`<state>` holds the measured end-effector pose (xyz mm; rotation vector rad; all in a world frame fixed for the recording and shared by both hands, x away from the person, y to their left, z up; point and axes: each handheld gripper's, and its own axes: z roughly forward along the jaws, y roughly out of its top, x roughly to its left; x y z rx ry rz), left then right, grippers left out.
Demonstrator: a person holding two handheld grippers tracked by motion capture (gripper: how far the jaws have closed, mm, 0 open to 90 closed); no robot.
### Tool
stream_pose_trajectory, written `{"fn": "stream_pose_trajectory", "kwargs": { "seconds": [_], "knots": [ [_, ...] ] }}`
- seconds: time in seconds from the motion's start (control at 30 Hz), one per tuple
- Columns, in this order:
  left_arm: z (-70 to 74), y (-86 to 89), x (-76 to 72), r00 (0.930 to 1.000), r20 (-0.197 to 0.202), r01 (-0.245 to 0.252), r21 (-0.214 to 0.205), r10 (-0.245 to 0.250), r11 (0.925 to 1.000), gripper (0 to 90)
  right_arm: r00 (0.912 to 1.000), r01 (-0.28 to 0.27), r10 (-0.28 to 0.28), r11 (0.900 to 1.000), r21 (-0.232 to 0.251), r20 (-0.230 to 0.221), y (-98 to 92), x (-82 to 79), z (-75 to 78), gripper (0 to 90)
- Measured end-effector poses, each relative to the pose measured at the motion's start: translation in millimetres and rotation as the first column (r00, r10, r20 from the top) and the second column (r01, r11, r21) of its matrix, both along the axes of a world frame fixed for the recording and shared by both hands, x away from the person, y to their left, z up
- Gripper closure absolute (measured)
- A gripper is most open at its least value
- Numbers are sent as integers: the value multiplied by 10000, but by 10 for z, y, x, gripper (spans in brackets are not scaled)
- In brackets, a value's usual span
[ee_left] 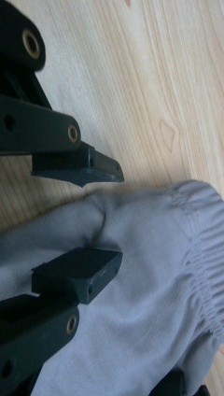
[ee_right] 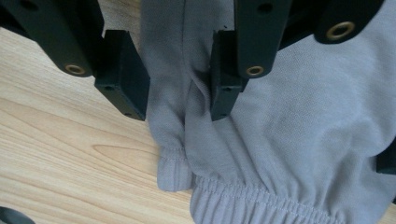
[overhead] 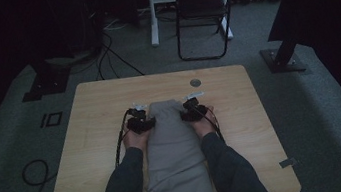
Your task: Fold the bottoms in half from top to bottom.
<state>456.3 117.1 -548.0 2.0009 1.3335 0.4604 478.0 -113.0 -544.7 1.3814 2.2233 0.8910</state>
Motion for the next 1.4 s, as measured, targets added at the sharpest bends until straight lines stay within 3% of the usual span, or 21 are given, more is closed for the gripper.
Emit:
{"fn": "stream_pose_trajectory", "kwargs": {
  "seconds": [0.13, 0.3, 0.4, 0.67, 0.77, 1.03, 1.2, 1.4],
  "knots": [
    [-1, -39, -20, 9998, 102, 192, 223, -194, 9996, 644, 10000, -3, 3, 10000, 7, 41, 4, -3, -1, 686],
    [-3, -59, -27, 9996, 22, 299, 1, -299, 9996, 772, 9995, -324, 325, 9994, 110, -46, 28, -9, 3, 842],
    [-7, -67, -29, 9995, -27, 328, -155, -329, 9993, 831, 9993, -331, 338, 9989, 321, -187, 18, 8, 5, 860],
    [-4, -54, -9, 9997, -120, 206, -361, -211, 9991, 859, 9990, -265, 292, 9963, 817, -327, -33, 34, -4, 875],
    [36, -39, 31, 9998, -183, 110, -203, -114, 9997, 862, 9991, -180, 220, 9945, 1036, -375, -64, 53, 9, 875],
    [404, -40, 117, 9980, 610, 158, -289, -140, 9995, 864, 9992, -311, 279, 9917, 1244, 270, -149, 104, 257, 876],
    [684, -32, 138, 9901, 1393, 217, -513, -143, 9984, 864, 9954, -381, 239, 9872, 1551, 924, -204, 125, 533, 876],
    [905, 11, 79, 9837, 1778, 392, -597, -280, 9974, 863, 9871, -757, 479, 9805, 1813, 1528, -232, 59, 792, 875]
  ]
}}
